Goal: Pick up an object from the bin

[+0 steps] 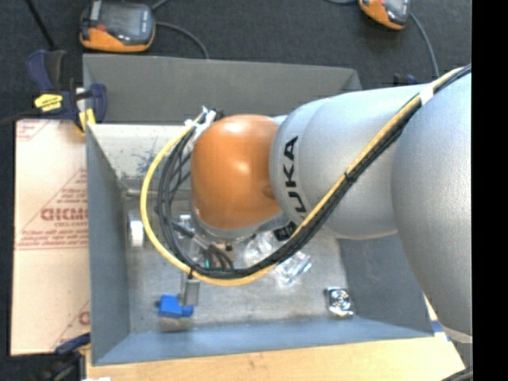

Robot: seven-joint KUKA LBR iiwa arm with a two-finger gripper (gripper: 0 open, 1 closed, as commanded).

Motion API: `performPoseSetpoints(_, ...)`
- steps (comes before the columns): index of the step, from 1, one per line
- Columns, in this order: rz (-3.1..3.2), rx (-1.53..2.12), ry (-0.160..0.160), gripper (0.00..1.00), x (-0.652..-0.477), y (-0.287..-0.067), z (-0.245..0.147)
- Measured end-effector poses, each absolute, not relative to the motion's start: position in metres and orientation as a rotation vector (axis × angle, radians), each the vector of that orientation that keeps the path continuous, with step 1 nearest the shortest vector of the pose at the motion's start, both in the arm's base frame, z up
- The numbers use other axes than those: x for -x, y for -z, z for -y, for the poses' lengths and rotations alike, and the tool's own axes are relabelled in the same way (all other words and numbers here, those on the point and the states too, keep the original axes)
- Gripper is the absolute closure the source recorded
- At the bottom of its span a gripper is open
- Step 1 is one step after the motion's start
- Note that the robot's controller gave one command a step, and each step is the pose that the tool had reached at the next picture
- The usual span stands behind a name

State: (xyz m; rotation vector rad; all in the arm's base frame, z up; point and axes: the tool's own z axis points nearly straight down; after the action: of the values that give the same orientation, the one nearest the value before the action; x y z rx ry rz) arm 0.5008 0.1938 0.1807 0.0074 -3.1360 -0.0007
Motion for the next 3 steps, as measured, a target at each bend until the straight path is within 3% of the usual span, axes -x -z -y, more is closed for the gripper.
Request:
performPoseSetpoints(1,3.139,0.065,0.003,0.00,-0.472,-0.085,-0.209)
performPoseSetpoints(2,3.133,0.218,-0.003,0.00,-0.483,-0.077,-0.153)
performPoseSetpoints(3,3.133,0.216,0.003,1.00,-0.482,-0.078,-0.156)
